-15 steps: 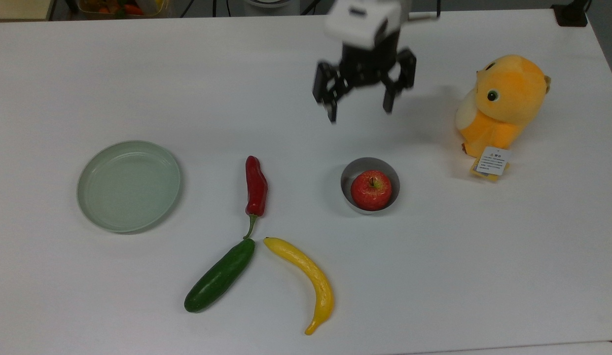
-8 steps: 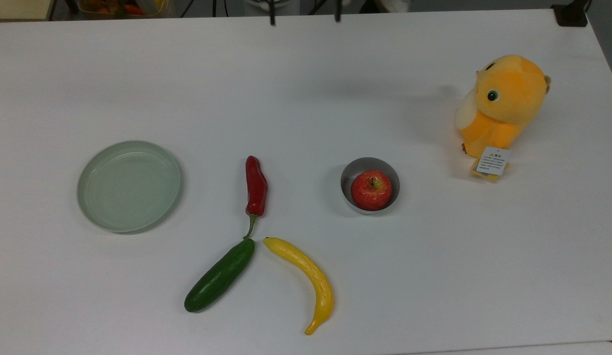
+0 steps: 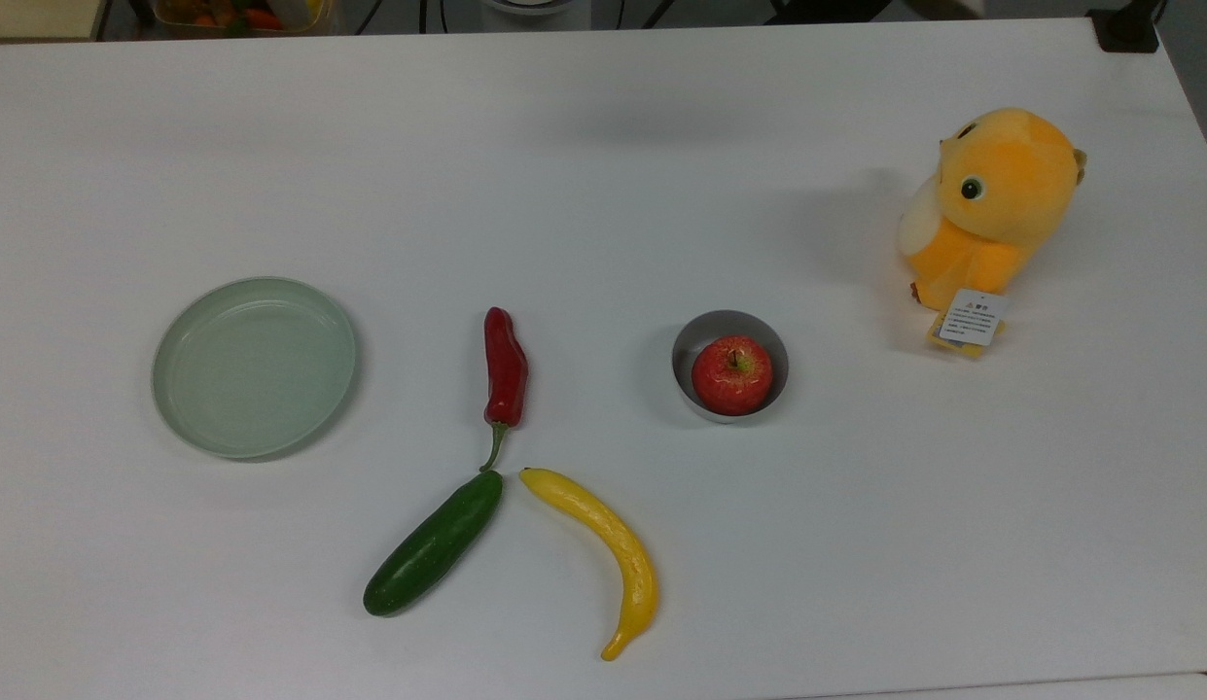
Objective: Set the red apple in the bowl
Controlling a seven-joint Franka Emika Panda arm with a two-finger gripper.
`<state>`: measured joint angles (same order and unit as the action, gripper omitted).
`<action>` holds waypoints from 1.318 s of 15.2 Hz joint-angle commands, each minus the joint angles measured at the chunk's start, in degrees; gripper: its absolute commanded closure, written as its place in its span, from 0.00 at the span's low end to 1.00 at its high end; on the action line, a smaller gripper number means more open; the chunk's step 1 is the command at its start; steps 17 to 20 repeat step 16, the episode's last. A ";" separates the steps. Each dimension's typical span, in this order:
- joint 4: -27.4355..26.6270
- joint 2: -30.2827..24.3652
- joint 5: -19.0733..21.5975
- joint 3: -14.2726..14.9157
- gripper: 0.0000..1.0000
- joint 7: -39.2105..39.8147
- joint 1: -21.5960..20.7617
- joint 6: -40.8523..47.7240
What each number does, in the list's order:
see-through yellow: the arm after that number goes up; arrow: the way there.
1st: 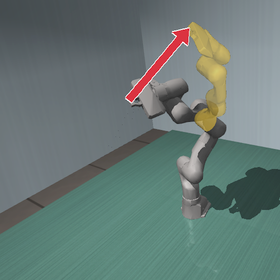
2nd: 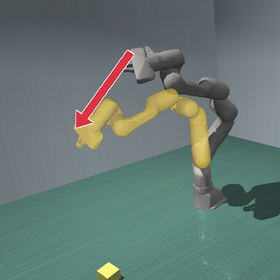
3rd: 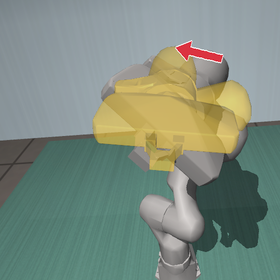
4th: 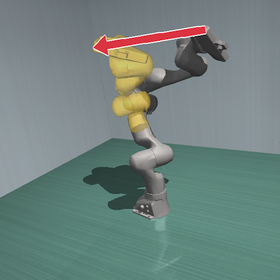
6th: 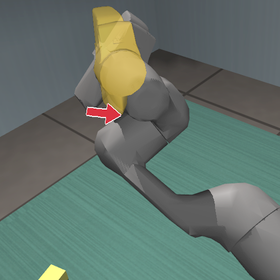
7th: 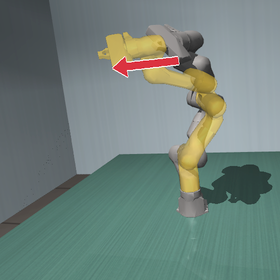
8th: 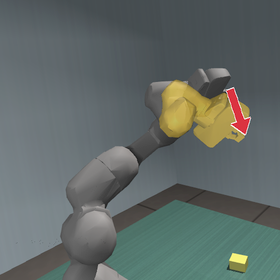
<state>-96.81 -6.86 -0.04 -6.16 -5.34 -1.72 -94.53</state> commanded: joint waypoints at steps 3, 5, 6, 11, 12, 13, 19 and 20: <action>-1.28 1.06 3.82 3.35 0.00 2.08 -1.27 -2.93; -1.19 1.59 4.08 3.87 0.00 4.09 -1.18 -4.60; -0.93 2.11 5.04 4.49 0.00 6.37 -1.18 -5.13; -0.22 3.52 10.41 5.55 0.00 10.35 -1.27 -5.14; -0.05 3.44 10.41 5.64 0.00 10.52 -1.27 -5.05; -0.05 3.43 10.41 5.72 0.00 11.31 -1.27 -4.96; -0.13 3.35 10.24 5.73 0.00 14.30 -1.27 -4.61; -0.13 3.35 10.24 5.73 0.00 14.30 -1.27 -4.61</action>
